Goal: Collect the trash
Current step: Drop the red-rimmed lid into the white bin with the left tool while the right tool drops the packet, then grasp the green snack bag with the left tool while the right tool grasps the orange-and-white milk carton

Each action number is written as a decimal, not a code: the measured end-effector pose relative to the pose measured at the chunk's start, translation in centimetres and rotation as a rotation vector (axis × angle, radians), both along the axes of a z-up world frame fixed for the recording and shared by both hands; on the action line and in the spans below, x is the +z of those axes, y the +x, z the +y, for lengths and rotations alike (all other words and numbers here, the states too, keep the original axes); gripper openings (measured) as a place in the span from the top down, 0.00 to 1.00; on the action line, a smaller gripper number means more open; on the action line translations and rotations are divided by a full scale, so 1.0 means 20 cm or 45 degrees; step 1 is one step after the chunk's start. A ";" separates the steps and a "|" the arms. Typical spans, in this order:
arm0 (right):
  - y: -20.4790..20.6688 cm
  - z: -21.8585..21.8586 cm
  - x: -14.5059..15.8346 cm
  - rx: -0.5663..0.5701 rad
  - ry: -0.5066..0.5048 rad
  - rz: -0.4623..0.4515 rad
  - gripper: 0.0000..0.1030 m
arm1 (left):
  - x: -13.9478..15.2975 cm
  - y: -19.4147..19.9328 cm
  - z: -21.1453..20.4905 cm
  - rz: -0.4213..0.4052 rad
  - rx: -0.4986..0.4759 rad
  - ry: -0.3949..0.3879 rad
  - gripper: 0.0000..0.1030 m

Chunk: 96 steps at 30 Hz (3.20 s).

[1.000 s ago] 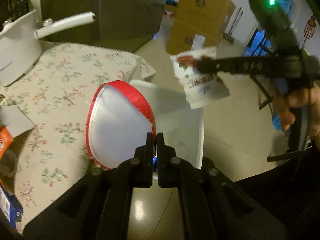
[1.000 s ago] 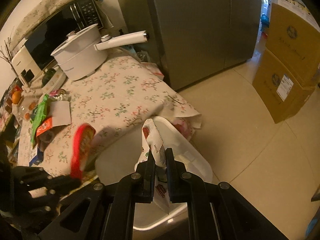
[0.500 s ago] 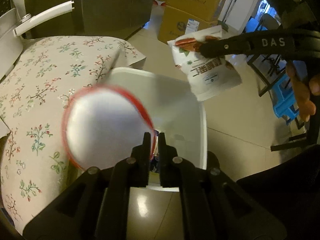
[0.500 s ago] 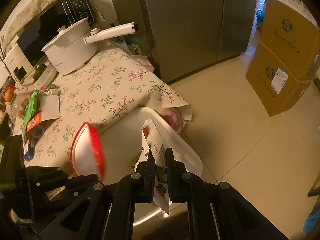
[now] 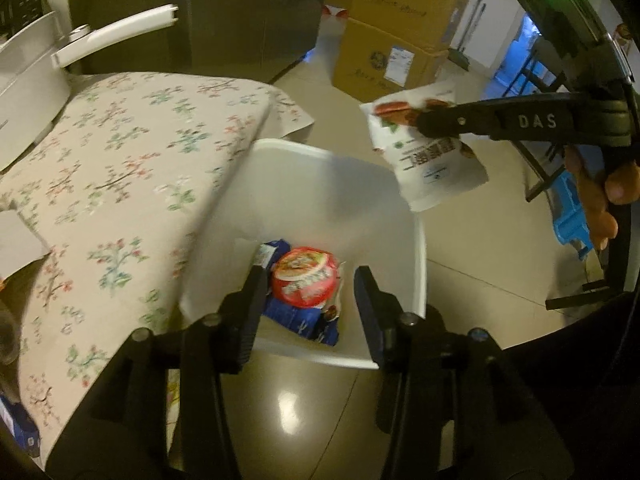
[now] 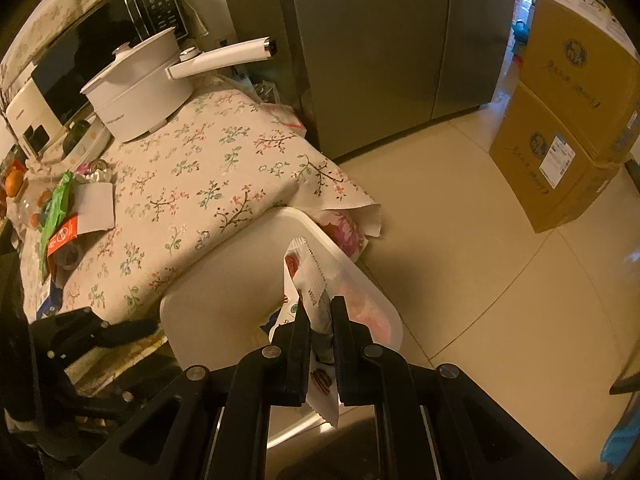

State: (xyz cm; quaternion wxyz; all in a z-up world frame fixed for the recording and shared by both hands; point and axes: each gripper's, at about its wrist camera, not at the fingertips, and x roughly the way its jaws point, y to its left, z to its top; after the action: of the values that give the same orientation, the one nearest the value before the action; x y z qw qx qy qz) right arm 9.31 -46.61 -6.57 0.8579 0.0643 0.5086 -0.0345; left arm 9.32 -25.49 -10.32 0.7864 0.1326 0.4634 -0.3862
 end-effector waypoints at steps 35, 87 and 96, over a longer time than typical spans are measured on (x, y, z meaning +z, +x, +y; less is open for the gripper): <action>0.05 0.19 0.05 0.010 0.000 -0.028 0.38 | 0.16 0.05 0.45 -0.075 0.222 0.018 0.38; 0.35 1.04 0.09 0.302 -0.031 -0.056 0.15 | -0.01 0.40 1.34 -0.212 0.780 0.382 0.21; 0.34 1.00 0.07 0.261 0.005 -0.039 0.15 | -0.01 0.45 1.32 -0.231 0.816 0.373 0.64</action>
State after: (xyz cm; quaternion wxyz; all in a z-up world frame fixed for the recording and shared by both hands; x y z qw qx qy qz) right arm 16.11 -26.68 -5.18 0.8646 0.0143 0.4992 0.0553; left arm 18.33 0.83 -10.61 0.8781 0.1254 0.4603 -0.0365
